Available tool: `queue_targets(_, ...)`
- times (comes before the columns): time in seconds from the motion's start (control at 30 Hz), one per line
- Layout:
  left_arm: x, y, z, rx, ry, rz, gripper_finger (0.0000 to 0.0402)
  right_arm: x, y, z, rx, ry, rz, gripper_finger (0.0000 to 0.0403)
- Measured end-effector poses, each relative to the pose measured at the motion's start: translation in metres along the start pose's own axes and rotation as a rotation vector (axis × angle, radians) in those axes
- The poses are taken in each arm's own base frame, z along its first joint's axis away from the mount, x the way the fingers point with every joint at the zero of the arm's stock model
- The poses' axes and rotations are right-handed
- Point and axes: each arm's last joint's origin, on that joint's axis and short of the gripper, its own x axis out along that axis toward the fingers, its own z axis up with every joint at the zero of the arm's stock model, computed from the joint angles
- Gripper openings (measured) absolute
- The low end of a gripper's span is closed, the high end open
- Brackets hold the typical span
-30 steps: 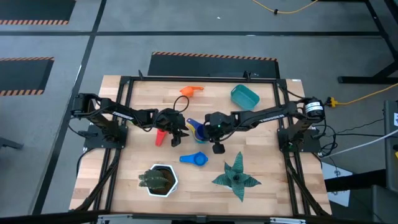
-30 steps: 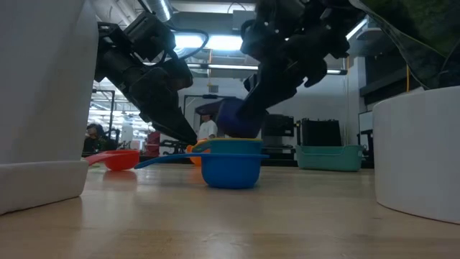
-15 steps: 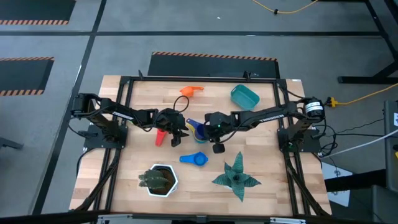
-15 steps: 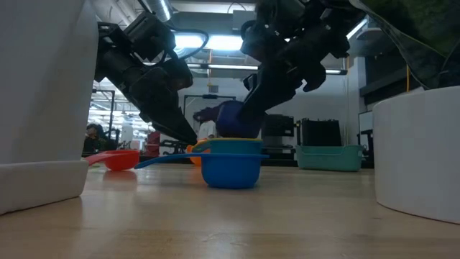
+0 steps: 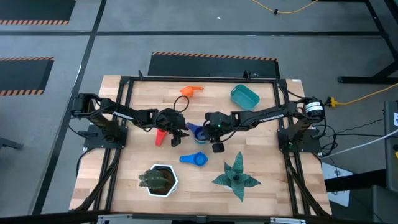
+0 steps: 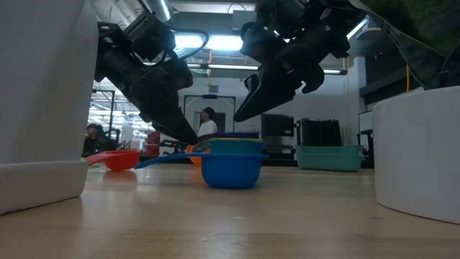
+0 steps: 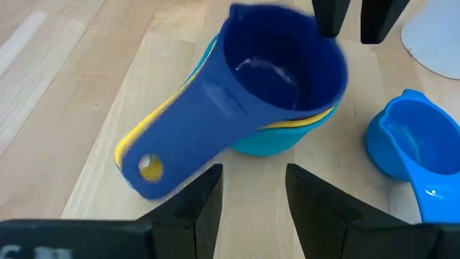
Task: Nest measuring cups in basket
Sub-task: Stack the dark blue measuring cup on top of the yellow measuring cup, then stack the orange measuring cup on top of the dark blue measuring cup
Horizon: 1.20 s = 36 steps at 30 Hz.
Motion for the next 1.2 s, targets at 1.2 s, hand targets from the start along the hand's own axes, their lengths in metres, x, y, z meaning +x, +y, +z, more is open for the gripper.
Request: queue_targets(1.2,-0.020,-0.018,0.058,-0.024,-0.144,-0.333,0.0146,-0.129,-0.025,0.008,0.084,-0.033,-0.109,0.0129)
